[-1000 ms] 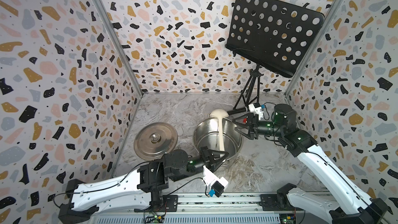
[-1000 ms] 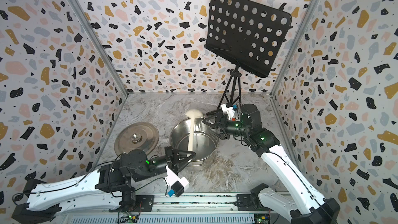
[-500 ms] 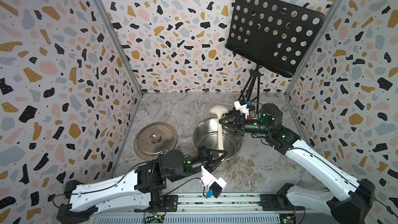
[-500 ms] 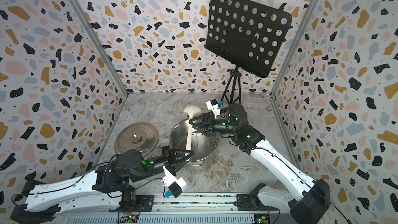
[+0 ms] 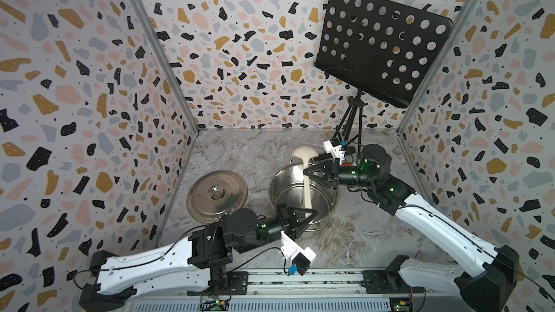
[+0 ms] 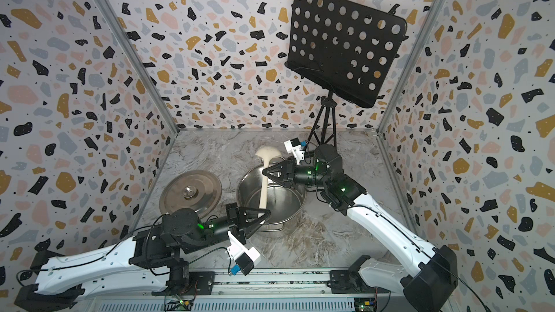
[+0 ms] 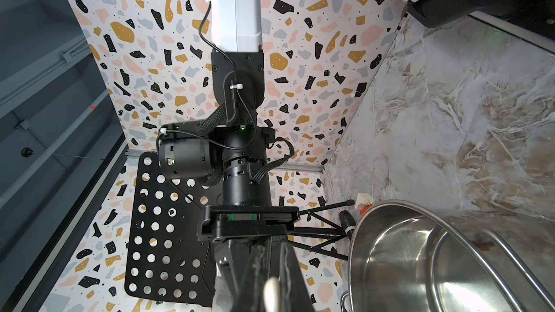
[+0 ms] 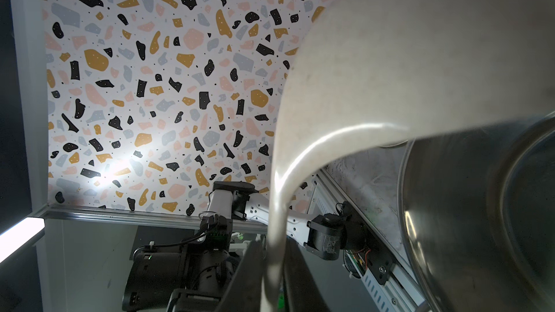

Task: Stir the soup with a spoon
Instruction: Place the spoon at the center of the board.

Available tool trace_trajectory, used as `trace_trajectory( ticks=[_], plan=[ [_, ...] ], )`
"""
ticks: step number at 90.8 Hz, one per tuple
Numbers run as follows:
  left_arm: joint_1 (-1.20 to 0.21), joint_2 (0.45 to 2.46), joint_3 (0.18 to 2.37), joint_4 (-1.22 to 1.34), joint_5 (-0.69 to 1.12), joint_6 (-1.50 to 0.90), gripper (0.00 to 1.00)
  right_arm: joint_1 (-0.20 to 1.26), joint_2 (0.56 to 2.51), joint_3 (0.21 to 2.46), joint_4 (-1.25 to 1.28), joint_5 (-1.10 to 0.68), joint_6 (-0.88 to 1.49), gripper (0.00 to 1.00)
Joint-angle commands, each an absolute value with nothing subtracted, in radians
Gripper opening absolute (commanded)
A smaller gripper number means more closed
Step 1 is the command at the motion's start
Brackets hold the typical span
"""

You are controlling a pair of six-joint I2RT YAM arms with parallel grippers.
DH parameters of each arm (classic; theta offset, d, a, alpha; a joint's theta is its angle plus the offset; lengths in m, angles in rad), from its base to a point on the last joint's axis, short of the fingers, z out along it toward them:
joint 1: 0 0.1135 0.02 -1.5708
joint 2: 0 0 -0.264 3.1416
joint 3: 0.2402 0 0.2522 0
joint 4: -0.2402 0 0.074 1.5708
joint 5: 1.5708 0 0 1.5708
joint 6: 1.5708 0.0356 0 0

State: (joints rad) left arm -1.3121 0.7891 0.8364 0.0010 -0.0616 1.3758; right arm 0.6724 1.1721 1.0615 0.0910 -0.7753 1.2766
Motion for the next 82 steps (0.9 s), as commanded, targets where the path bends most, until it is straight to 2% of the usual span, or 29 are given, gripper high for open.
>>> trace_trajectory(
  ticks=[1,10,17,23,29,40,42,47,50,63,82],
  plan=[
    [-1.319,0.79,0.848,0.037,-0.051,1.371,0.0,0.677,1.17,1.077,0.143,-0.79,1.311,0.13],
    [-1.318,0.792,0.85,0.033,-0.053,1.371,0.0,0.678,1.183,1.085,0.159,-0.801,1.315,0.0],
    [-1.318,0.794,0.851,0.035,-0.061,1.357,0.0,0.678,1.189,1.096,0.151,-0.803,1.308,0.0],
    [-1.318,0.789,0.847,0.06,-0.08,1.307,0.09,0.673,1.186,1.107,0.133,-0.796,1.287,0.0],
    [-1.318,0.78,0.842,0.09,-0.122,1.229,0.26,0.644,1.176,1.121,0.097,-0.792,1.262,0.0],
    [-1.315,0.769,0.852,0.095,-0.277,0.985,0.58,0.445,1.103,1.112,-0.002,-0.836,1.206,0.0],
    [-1.314,0.769,0.86,0.08,-0.312,0.933,0.71,0.398,1.093,1.112,-0.028,-0.856,1.179,0.0],
    [-1.297,0.779,0.896,-0.003,-0.377,0.799,0.9,0.276,1.052,1.107,-0.163,-0.901,1.095,0.0],
    [-1.274,0.79,0.922,-0.072,-0.401,0.702,0.99,0.199,1.032,1.093,-0.202,-0.933,1.054,0.0],
    [-1.116,0.823,1.016,-0.309,-0.46,0.285,0.99,-0.1,0.952,0.951,-0.318,-1.029,0.868,0.0],
    [-0.845,0.856,1.101,-0.579,-0.403,-0.184,0.99,-0.144,0.894,0.703,-0.385,-0.724,0.539,0.0]
  ],
)
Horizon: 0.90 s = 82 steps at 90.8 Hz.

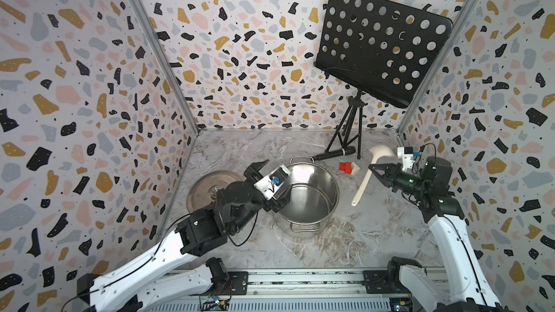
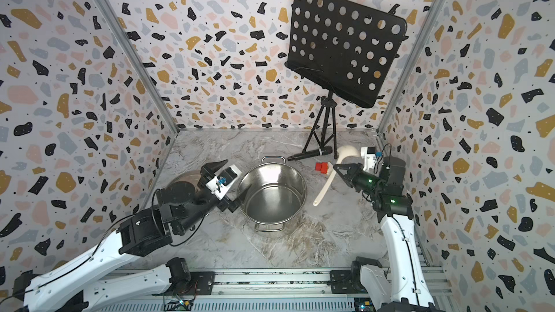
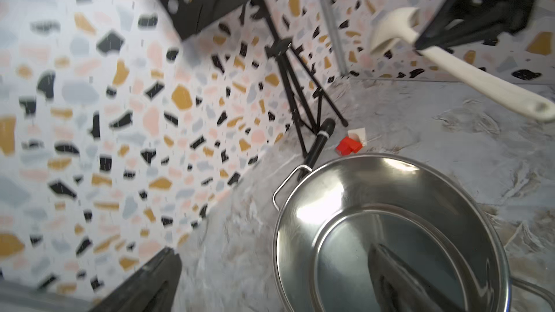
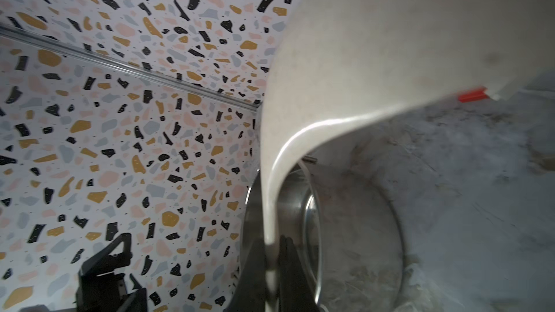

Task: Stir the soup with a spoon
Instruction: Place the spoon at the center of the board.

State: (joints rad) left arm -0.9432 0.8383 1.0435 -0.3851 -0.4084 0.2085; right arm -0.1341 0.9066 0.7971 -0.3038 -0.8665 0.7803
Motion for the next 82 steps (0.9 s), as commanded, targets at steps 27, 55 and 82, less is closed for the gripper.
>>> trace_trajectory(
  ticks=[27,55,82],
  plan=[
    [-0.688,0.884,1.12,-0.779,-0.338,-0.343,0.99,-0.146,1.108,0.482,-0.053,-0.704,0.459,0.0],
    [-0.646,0.853,1.085,-0.796,-0.446,-0.373,1.0,-0.146,1.345,0.492,0.204,-0.797,0.385,0.0],
    [-0.634,0.852,1.093,-0.821,-0.544,-0.326,0.99,-0.144,1.477,0.489,0.297,-0.8,0.443,0.0]
  ],
)
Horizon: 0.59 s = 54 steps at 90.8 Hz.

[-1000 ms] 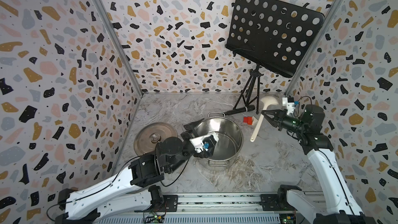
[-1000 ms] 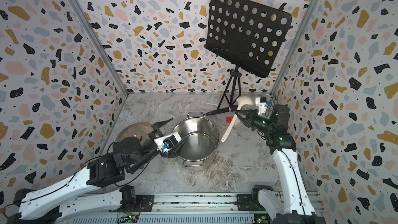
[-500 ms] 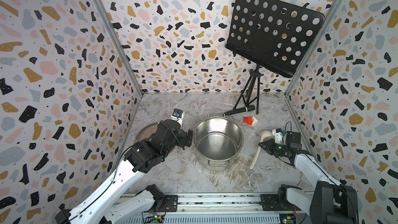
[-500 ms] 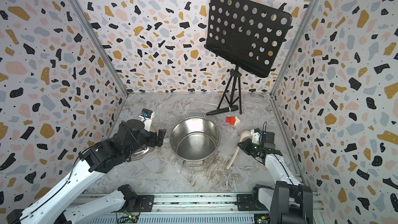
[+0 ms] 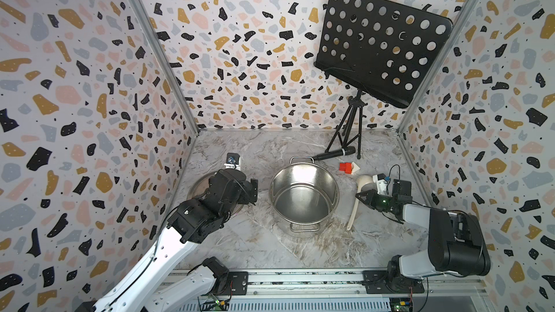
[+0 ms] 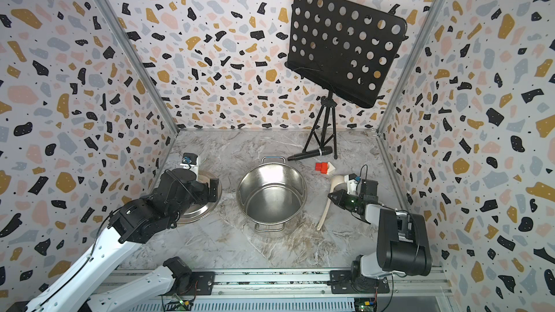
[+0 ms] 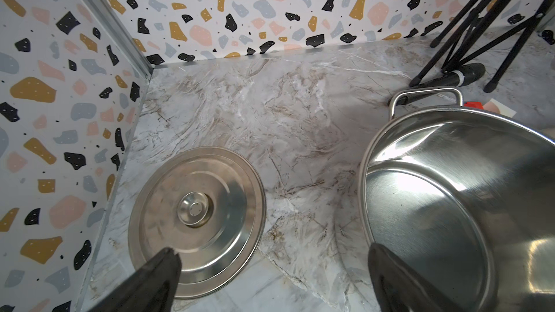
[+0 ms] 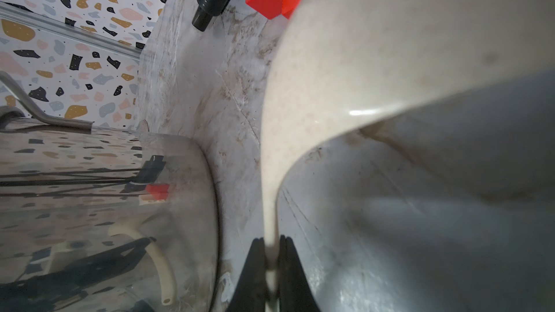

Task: Stir the soup with a spoon
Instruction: Place the spoon at the center of the board.

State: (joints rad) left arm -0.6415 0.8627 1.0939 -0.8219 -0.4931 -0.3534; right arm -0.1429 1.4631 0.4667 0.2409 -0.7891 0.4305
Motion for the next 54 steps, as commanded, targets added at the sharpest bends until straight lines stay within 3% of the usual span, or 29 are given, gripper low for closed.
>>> trace_trajectory(
  ticks=[1,25,54],
  plan=[
    [-0.633,0.852,1.093,-0.821,-0.544,-0.322,0.99,-0.144,1.48,0.49,0.294,-0.799,0.443,0.0],
    [-0.601,0.874,1.091,-0.83,-0.587,-0.253,1.0,-0.144,1.535,0.47,0.275,-0.769,0.457,0.1],
    [-0.456,0.994,1.049,-0.723,-0.587,-0.199,0.99,-0.146,1.404,0.481,0.076,-0.623,0.454,0.33]
  ],
)
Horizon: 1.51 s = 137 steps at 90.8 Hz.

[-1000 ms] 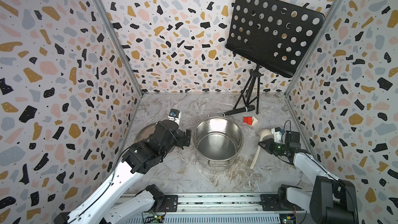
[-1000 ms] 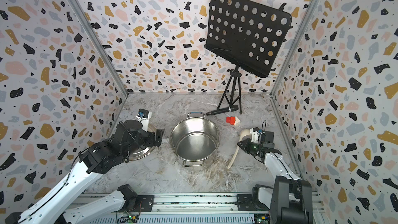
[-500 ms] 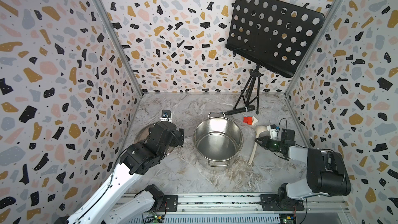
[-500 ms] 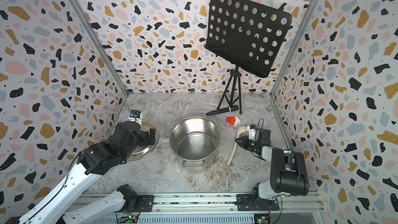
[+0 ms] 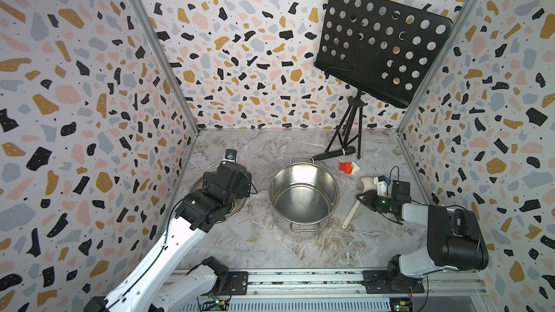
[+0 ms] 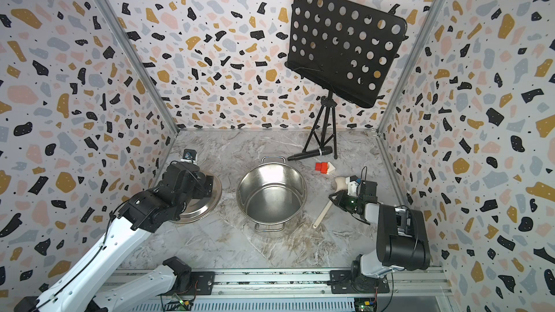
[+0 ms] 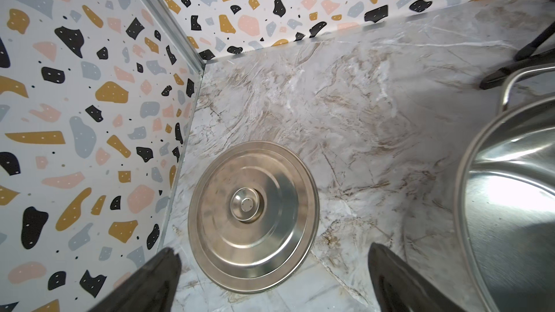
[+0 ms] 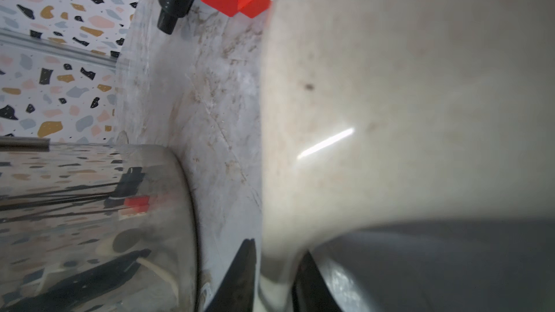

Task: Stir the soup with a spoon
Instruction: Place the spoon at the center of the board, then reset both arms

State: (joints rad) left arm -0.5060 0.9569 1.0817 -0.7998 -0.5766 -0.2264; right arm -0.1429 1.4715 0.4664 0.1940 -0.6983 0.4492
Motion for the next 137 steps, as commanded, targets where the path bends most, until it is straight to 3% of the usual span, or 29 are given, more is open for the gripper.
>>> trace_trajectory(
  ticks=[1,38,59,71,82,106,137],
  plan=[
    [-0.45,0.996,1.045,-0.717,-0.585,-0.199,0.99,-0.146,1.396,0.482,0.072,-0.618,0.455,0.33],
    [-0.245,1.051,0.859,-0.465,-0.516,-0.164,1.0,-0.146,1.072,0.684,-0.481,-0.127,0.347,0.75],
    [-0.183,1.075,0.665,-0.084,-0.422,-0.027,0.99,-0.102,1.091,0.822,-0.348,0.019,0.143,0.99],
    [-0.166,1.078,0.529,0.174,-0.346,-0.009,0.99,-0.097,1.099,0.685,0.035,-0.104,0.0,1.0],
    [-0.151,1.095,0.484,0.259,-0.287,-0.007,0.99,-0.092,1.125,0.498,0.428,-0.174,-0.018,1.0],
    [-0.139,1.14,0.37,0.47,-0.213,0.044,1.0,-0.041,1.264,0.378,0.629,-0.14,-0.027,1.0],
    [-0.119,1.342,0.301,0.797,-0.14,0.043,0.99,-0.032,1.511,0.325,0.934,-0.114,-0.019,1.0]
  ],
)
